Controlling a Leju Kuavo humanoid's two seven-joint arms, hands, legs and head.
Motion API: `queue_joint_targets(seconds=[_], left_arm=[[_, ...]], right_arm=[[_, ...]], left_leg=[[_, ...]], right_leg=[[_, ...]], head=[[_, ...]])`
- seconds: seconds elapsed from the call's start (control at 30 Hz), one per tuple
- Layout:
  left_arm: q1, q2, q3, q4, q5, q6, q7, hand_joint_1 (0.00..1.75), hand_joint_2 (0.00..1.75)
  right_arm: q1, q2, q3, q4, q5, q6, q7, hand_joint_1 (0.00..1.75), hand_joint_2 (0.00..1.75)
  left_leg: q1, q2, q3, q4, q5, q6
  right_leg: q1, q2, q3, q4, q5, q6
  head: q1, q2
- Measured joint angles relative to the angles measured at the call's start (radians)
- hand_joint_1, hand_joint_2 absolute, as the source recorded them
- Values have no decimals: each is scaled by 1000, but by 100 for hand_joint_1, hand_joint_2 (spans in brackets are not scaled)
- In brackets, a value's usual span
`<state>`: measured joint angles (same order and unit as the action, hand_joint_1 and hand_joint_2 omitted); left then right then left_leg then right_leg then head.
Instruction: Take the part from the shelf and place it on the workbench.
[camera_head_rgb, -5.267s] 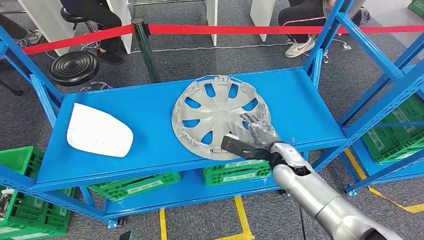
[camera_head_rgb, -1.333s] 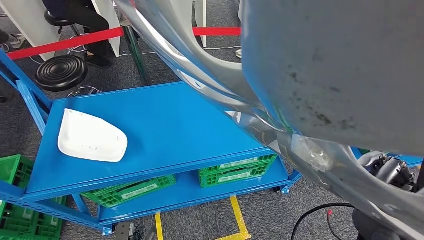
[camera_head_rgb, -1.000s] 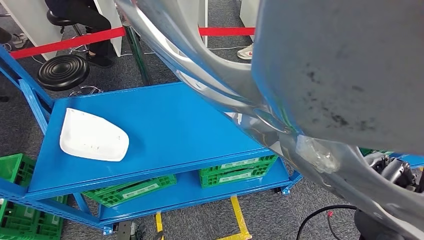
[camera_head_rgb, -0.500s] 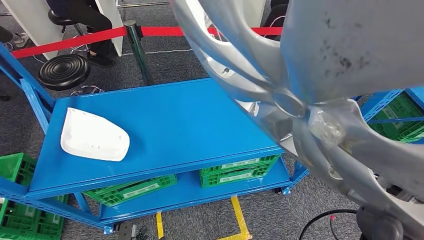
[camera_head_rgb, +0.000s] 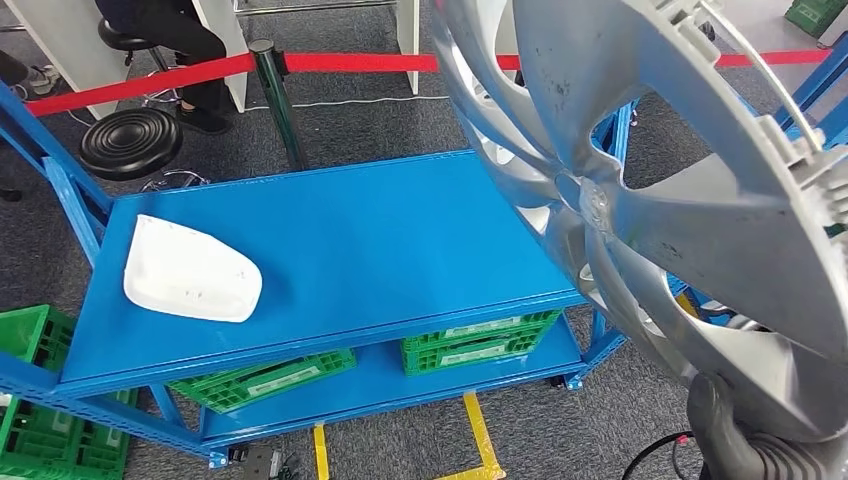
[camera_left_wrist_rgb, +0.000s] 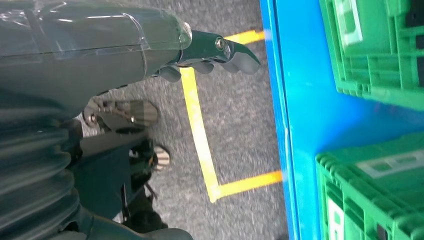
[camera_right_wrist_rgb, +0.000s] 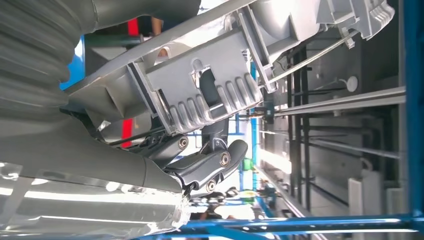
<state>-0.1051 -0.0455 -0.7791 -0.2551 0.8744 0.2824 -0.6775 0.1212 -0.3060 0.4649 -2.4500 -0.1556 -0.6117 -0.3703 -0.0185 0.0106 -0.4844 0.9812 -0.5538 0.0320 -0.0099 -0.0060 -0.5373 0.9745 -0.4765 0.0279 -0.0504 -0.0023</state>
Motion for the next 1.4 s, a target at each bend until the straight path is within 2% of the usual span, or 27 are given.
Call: queue_joint_targets(seconds=[0.07, 0.13, 0.23, 0.27, 0.3, 0.33, 0.4, 0.43, 0.5, 0.6, 0.67, 0.73, 0.77, 0.8, 0.83, 0.87, 0.93, 1.0, 1.07, 1.13, 1.17, 1.23, 1.27, 1.3, 1.33, 1.37, 1.4], left_arm=[[0, 3, 0, 1, 5, 11, 2, 0, 175], [-1, 6, 0, 3, 13, 16, 3, 0, 175], [1, 11, 0, 5, 28, 19, 5, 0, 175], [2, 14, 0, 6, 33, 20, 7, 0, 175], [3, 16, 0, 6, 37, 21, 10, 0, 175], [3, 19, 0, 7, 40, 21, 13, 0, 175], [2, 23, 0, 8, 44, 22, 27, 0, 175], [1, 25, 0, 9, 45, 22, 37, 0, 175], [0, 29, 0, 9, 46, 23, 59, 0, 175], [-1, 43, 0, 11, 46, 24, 81, 0, 175], [-3, 59, 0, 12, 47, 28, 91, 0, 175], [-4, 72, 0, 12, 47, 32, 99, 0, 175], [-4, 78, 0, 13, 47, 34, 102, 0, 175], [-4, 83, 0, 13, 47, 36, 103, 0, 175], [-3, 88, 0, 13, 47, 38, 102, 0, 175], [-3, 92, 0, 13, 47, 39, 100, 0, 175], [-4, 96, 0, 13, 44, 36, 90, 0, 175], [-4, 96, -1, 13, 37, 25, 74, 0, 175], [-4, 96, -1, 13, 32, 16, 63, 0, 175], [-4, 96, -1, 13, 28, 14, 59, 0, 175], [-5, 96, -1, 13, 27, 14, 57, 0, 175], [-5, 94, -1, 13, 24, 11, 49, 0, 175], [-5, 90, -1, 12, 23, 9, 45, 0, 175], [-4, 85, -2, 12, 22, 6, 40, 0, 175], [-4, 79, -3, 13, 21, 4, 37, 0, 175], [-4, 74, -5, 13, 18, 6, 37, 0, 175], [-4, 68, -6, 13, 17, 10, 40, 0, 175]], right_arm=[[2, 0, 2, 17, -33, 2, -28, 175, 175], [1, 0, 3, 28, -47, 7, -39, 175, 175], [-1, 1, 4, 44, -63, 19, -41, 175, 175], [-1, 1, 5, 52, -69, 24, -42, 175, 175], [-1, 1, 6, 60, -75, 28, -44, 175, 175], [-1, 1, 8, 68, -80, 31, -48, 175, 175], [-1, 1, 10, 82, -97, 37, -61, 175, 175], [0, 3, 10, 89, -109, 39, -71, 175, 175], [3, 7, 11, 100, -134, 44, -93, 175, 175], [12, 16, 14, 119, -162, 47, -122, 175, 175], [20, 27, 16, 141, -194, 50, -147, 175, 175], [25, 37, 17, 168, -254, 61, -182, 175, 175], [28, 40, 17, 181, -286, 68, -201, 175, 175], [32, 42, 16, 192, -311, 74, -218, 175, 175], [35, 44, 15, 201, -329, 79, -232, 175, 175], [37, 45, 13, 209, -339, 82, -242, 175, 175], [41, 48, 9, 222, -340, 81, -249, 175, 175], [47, 49, 4, 234, -321, 72, -248, 175, 175], [49, 49, -2, 239, -303, 65, -247, 175, 175], [50, 49, -6, 240, -294, 62, -245, 175, 175], [51, 49, -8, 240, -289, 60, -242, 175, 175], [52, 48, -14, 240, -271, 53, -224, 175, 175], [51, 48, -16, 240, -257, 47, -209, 175, 175], [51, 48, -17, 240, -239, 42, -191, 175, 175], [51, 47, -17, 239, -219, 35, -171, 175, 175], [52, 46, -17, 238, -200, 28, -153, 175, 175], [52, 44, -17, 235, -185, 20, -136, 175, 175]], left_leg=[[1, 1, 1, -4, 6, 6], [6, 2, 1, -10, 15, 14], [6, 6, -3, -11, 21, 18], [5, 7, -4, -10, 21, 18], [5, 8, -4, -9, 21, 18], [4, 7, -4, -8, 20, 17], [4, 4, -3, -5, 17, 13], [3, 2, -6, -3, 16, 9], [3, -1, -14, -1, 19, -1], [7, -6, -27, 4, 18, -21], [10, -10, -52, 52, -29, -36], [16, -12, -100, 167, -105, -47], [18, -13, -122, 224, -131, -51], [21, -13, -133, 257, -137, -54], [24, -12, -127, 258, -126, -57], [27, -11, -102, 224, -99, -60], [33, -12, -28, 106, -52, -66], [31, -17, 2, 42, -34, -58], [27, -19, -11, 42, -24, -41], [26, -15, -24, 41, -9, -21], [26, -14, -34, 40, 1, -12], [20, -12, -58, 41, 23, -1], [16, -12, -73, 42, 34, 3], [11, -12, -88, 42, 46, 5], [5, -12, -103, 43, 58, 7], [0, -12, -117, 43, 68, 9], [-4, -13, -130, 43, 79, 9]], right_leg=[[-2, 0, -1, 1, -1, 6], [-2, 1, -15, 35, -33, 12], [-3, 2, -89, 220, -137, 17], [-3, 2, -110, 275, -154, 17], [-3, 2, -117, 298, -149, 15], [-3, 2, -108, 279, -123, 12], [-1, 4, -53, 156, -47, -1], [1, 7, -26, 97, -21, -8], [6, 10, -2, 37, -6, -17], [7, 7, -4, 17, 1, -26], [2, 4, -5, -4, 8, -35], [2, 1, -16, -5, 14, -39], [1, -2, -25, 1, 16, -39], [1, -4, -35, 8, 18, -38], [0, -5, -47, 16, 20, -36], [-1, -6, -58, 25, 22, -33], [-4, -6, -80, 43, 28, -24], [-5, -4, -93, 55, 37, -10], [-6, -2, -99, 55, 52, 3], [-9, 1, -107, 68, 30, 13], [-9, 1, -117, 98, -7, 17], [-9, 1, -143, 213, -109, 20], [-8, 1, -151, 276, -145, 19], [-6, 1, -150, 319, -160, 16], [-3, 2, -135, 331, -154, 9], [2, 2, -105, 307, -133, -1], [10, 3, -58, 248, -108, -15]], head=[[0, 0], [4, 0], [16, 0], [17, 0], [17, 0], [18, 0], [19, 0], [20, 0], [20, 0], [21, 0], [14, 0], [7, 0], [6, 0], [5, 0], [4, 0], [4, 0], [0, 0], [-1, 0], [1, 0], [7, 0], [10, 0], [18, 0], [21, 0], [22, 0], [23, 0], [24, 0], [24, 0]])
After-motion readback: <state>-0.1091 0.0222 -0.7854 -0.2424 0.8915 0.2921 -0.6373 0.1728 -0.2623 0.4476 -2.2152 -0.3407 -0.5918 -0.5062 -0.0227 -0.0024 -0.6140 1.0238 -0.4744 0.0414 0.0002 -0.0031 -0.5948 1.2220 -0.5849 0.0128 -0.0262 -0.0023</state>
